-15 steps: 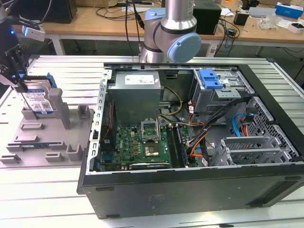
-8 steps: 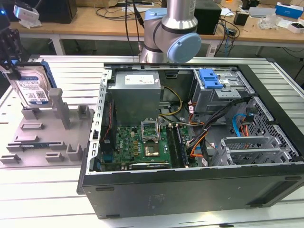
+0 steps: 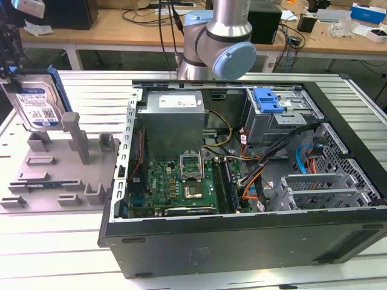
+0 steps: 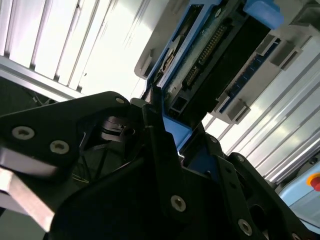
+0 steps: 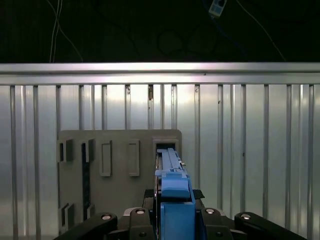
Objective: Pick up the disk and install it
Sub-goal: 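Pick up the disk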
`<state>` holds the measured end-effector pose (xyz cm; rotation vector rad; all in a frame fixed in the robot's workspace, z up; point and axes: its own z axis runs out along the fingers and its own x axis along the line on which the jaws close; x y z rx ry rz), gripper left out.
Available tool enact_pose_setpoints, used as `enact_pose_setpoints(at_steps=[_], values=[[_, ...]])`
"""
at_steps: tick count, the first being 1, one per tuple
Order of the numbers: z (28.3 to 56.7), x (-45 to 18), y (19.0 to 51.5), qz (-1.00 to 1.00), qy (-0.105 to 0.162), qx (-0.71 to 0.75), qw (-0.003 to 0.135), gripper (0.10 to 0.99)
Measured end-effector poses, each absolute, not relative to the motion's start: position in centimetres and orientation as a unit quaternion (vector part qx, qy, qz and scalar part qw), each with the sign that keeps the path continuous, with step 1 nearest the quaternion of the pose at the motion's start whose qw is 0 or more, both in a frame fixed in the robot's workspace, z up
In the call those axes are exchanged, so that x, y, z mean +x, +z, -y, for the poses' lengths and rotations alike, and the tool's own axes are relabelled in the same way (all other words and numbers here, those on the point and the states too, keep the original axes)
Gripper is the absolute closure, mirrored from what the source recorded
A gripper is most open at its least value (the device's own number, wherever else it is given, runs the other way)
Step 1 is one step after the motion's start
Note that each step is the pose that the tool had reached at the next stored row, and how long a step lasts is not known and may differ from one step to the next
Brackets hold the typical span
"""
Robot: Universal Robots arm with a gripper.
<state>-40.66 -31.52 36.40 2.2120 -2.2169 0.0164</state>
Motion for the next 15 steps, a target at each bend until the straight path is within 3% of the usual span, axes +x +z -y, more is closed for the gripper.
enact_pose_setpoints(at_steps=[15], values=[[31.5, -40.7, 44.0, 0.708, 0.005, 0.706, 0.005, 0.722]])
